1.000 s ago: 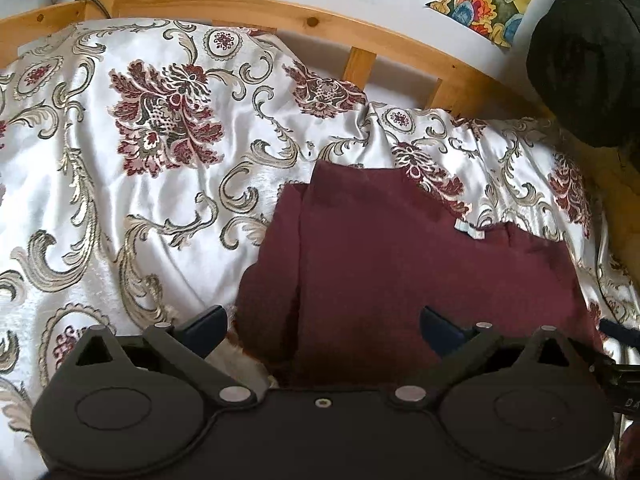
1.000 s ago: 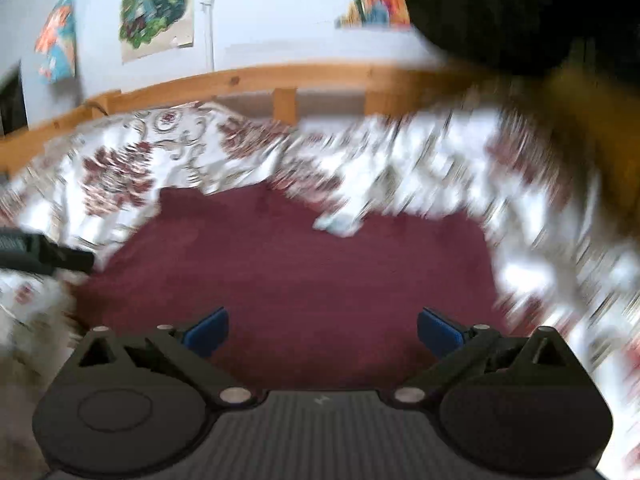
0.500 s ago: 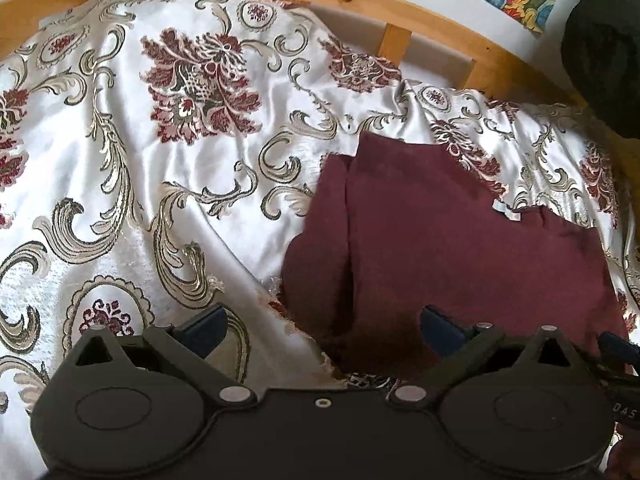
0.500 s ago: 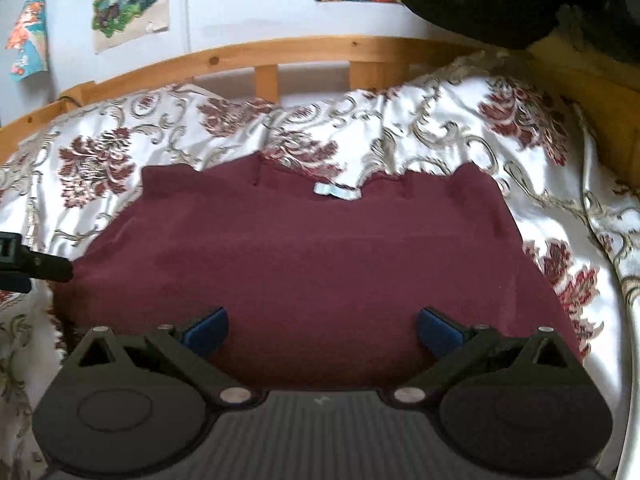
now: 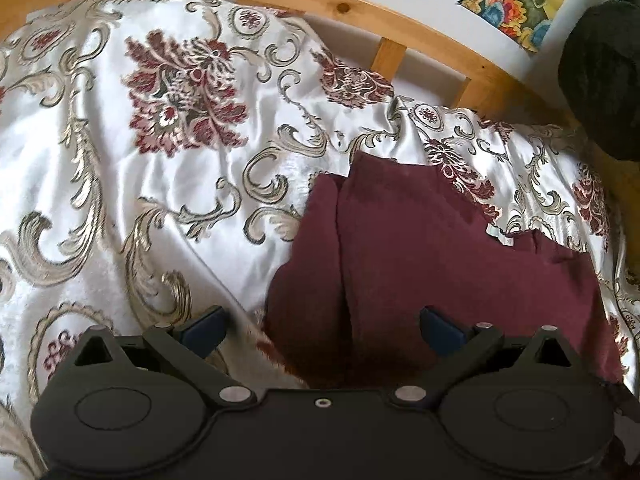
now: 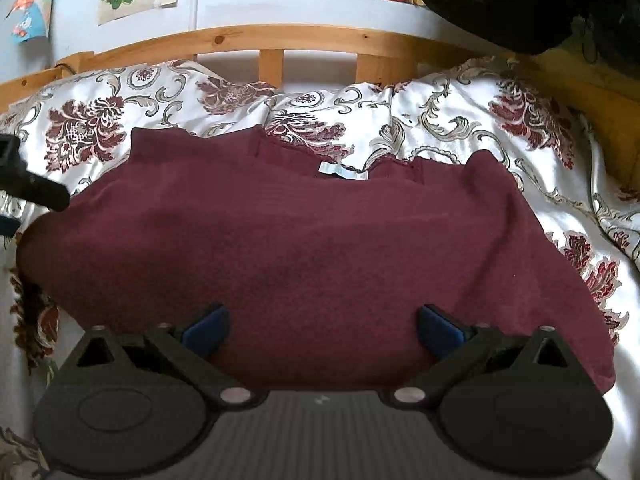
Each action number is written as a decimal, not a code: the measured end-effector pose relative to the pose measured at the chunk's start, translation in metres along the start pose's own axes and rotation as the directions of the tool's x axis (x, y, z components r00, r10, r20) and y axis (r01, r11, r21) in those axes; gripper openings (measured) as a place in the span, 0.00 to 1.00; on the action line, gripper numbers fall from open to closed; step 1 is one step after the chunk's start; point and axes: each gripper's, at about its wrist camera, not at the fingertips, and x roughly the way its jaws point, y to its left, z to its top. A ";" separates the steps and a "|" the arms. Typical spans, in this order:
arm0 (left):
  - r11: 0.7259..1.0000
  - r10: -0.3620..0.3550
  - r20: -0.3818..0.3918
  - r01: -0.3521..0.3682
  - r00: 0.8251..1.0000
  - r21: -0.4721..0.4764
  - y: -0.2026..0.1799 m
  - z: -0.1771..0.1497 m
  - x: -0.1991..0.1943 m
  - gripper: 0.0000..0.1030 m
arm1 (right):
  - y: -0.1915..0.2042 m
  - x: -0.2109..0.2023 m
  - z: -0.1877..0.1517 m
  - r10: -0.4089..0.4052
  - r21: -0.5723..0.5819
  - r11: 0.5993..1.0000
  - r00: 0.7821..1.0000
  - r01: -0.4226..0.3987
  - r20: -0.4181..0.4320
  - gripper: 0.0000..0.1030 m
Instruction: Fold small clothes
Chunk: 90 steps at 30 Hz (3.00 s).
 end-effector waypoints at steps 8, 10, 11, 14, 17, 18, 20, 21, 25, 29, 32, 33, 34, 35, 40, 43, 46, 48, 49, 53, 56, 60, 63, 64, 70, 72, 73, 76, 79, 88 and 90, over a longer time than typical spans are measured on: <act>0.998 0.000 0.007 0.000 1.000 0.069 -0.005 0.006 0.022 0.99 | -0.002 0.003 0.000 0.020 0.014 1.000 1.000 -0.020 -0.007 1.00; 0.994 -0.015 0.022 0.012 1.000 0.109 -0.009 0.009 0.025 0.99 | -0.003 0.003 0.000 0.023 0.017 1.000 1.000 -0.023 -0.008 1.00; 0.991 -0.025 0.029 0.021 0.999 0.134 -0.012 0.011 0.025 0.99 | -0.003 0.003 0.000 0.026 0.019 0.999 1.000 -0.026 -0.007 1.00; 0.977 -0.049 0.027 0.043 0.998 0.209 -0.022 0.015 0.030 0.99 | -0.004 0.003 0.000 0.029 0.020 0.999 1.000 -0.028 -0.007 1.00; 0.962 -0.038 -0.011 0.039 0.999 0.271 -0.027 0.016 0.042 0.99 | -0.004 0.003 0.000 0.029 0.021 0.999 1.000 -0.029 -0.007 1.00; 0.959 -0.023 -0.024 0.029 0.999 0.281 -0.027 0.015 0.045 0.99 | -0.004 0.003 0.000 0.029 0.021 0.999 1.000 -0.029 -0.007 1.00; 0.962 -0.007 -0.045 0.019 0.999 0.271 -0.022 0.011 0.051 0.99 | -0.004 0.002 0.000 0.029 0.020 0.999 1.000 -0.029 -0.007 1.00; 0.967 -0.009 -0.052 0.022 0.999 0.255 -0.018 0.009 0.052 0.99 | -0.004 0.002 0.000 0.029 0.020 0.999 1.000 -0.029 -0.007 1.00; 0.982 -0.028 -0.059 0.038 0.998 0.186 -0.005 0.008 0.053 0.99 | -0.004 0.002 0.000 0.029 0.021 0.999 1.000 -0.029 -0.006 1.00; 0.979 -0.023 -0.066 0.036 0.998 0.201 -0.005 0.010 0.053 0.99 | -0.004 0.003 0.000 0.030 0.021 0.999 1.000 -0.030 -0.006 1.00; 0.979 -0.022 -0.067 0.035 0.998 0.200 -0.006 0.010 0.054 0.99 | -0.004 0.003 0.000 0.030 0.021 0.999 1.000 -0.030 -0.006 1.00; 0.979 -0.022 -0.066 0.035 0.998 0.200 -0.006 0.010 0.055 0.99 | -0.004 0.003 0.000 0.031 0.021 0.999 1.000 -0.030 -0.006 1.00; 0.979 -0.022 -0.065 0.034 0.998 0.202 -0.006 0.009 0.055 0.99 | -0.004 0.003 0.000 0.031 0.020 0.999 1.000 -0.030 -0.006 1.00; 0.978 -0.020 -0.064 0.033 0.998 0.206 -0.006 0.009 0.055 0.99 | -0.004 0.003 0.000 0.031 0.020 0.999 1.000 -0.030 -0.006 1.00; 0.976 -0.015 -0.067 0.029 0.998 0.218 -0.007 0.008 0.058 0.99 | -0.004 0.003 0.000 0.031 0.020 0.999 1.000 -0.031 -0.006 1.00; 0.975 -0.011 -0.068 0.026 0.998 0.222 -0.008 0.009 0.059 1.00 | -0.004 0.003 0.000 0.031 0.020 0.999 0.999 -0.031 -0.006 1.00; 0.971 -0.007 -0.076 0.024 0.997 0.236 -0.009 0.010 0.062 1.00 | -0.004 0.003 0.000 0.031 0.019 0.999 1.000 -0.030 -0.006 1.00; 0.970 -0.002 -0.081 0.022 0.997 0.244 -0.009 0.013 0.064 1.00 | -0.004 0.003 0.000 0.031 0.019 0.999 1.000 -0.031 -0.006 1.00; 0.969 -0.001 -0.085 0.022 0.996 0.245 -0.010 0.014 0.064 1.00 | -0.004 0.003 0.000 0.031 0.019 0.999 0.999 -0.031 -0.006 1.00; 0.962 0.006 -0.079 0.016 0.997 0.274 -0.014 0.018 0.063 0.96 | -0.005 0.003 0.000 0.032 0.018 0.999 0.999 -0.032 -0.007 1.00; 0.952 -0.021 -0.084 0.046 0.996 0.303 -0.018 0.019 0.060 0.82 | -0.005 0.004 0.000 0.033 0.018 0.999 0.999 -0.032 -0.010 1.00; 0.956 -0.045 -0.107 0.074 0.993 0.285 -0.018 0.022 0.055 0.67 | -0.007 0.004 0.006 0.049 0.014 0.999 0.998 -0.048 -0.042 1.00; 0.965 -0.049 -0.117 0.077 0.992 0.251 -0.018 0.024 0.053 0.48 | -0.013 0.004 0.015 0.083 0.002 0.997 0.992 -0.083 -0.091 1.00; 0.966 -0.037 -0.112 0.065 0.993 0.250 -0.019 0.025 0.051 0.40 | -0.015 0.003 0.018 0.096 0.011 0.995 0.990 -0.095 -0.102 1.00; 0.979 -0.040 -0.084 0.056 0.996 0.195 -0.031 0.034 0.038 0.22 | -0.043 -0.009 0.028 0.142 0.168 0.977 0.987 -0.128 -0.079 1.00; 0.983 -0.072 -0.063 0.082 0.995 0.166 -0.037 0.037 0.030 0.20 | -0.052 -0.012 0.033 0.128 0.194 0.974 0.990 -0.115 -0.057 1.00; 0.983 -0.080 -0.051 0.087 0.995 0.162 -0.043 0.039 0.025 0.20 | -0.057 -0.014 0.035 0.116 0.203 0.974 0.992 -0.105 -0.043 1.00; 0.980 -0.104 -0.026 0.107 0.994 0.171 -0.064 0.045 0.014 0.19 | -0.072 -0.020 0.045 0.082 0.220 0.972 0.997 -0.079 -0.006 1.00; 0.966 -0.157 -0.012 0.156 0.987 0.207 -0.092 0.048 0.003 0.19 | -0.093 -0.027 0.053 0.020 0.244 0.969 0.999 -0.029 0.038 1.00; 0.890 -0.259 -0.118 0.285 0.959 0.356 -0.170 0.022 0.035 0.19 | -0.160 -0.019 0.051 -0.155 0.355 0.925 0.988 0.138 0.020 1.00; 0.888 -0.278 -0.130 0.307 0.952 0.342 -0.172 0.015 0.041 0.19 | -0.170 -0.017 0.047 -0.172 0.387 0.909 0.985 0.152 0.017 1.00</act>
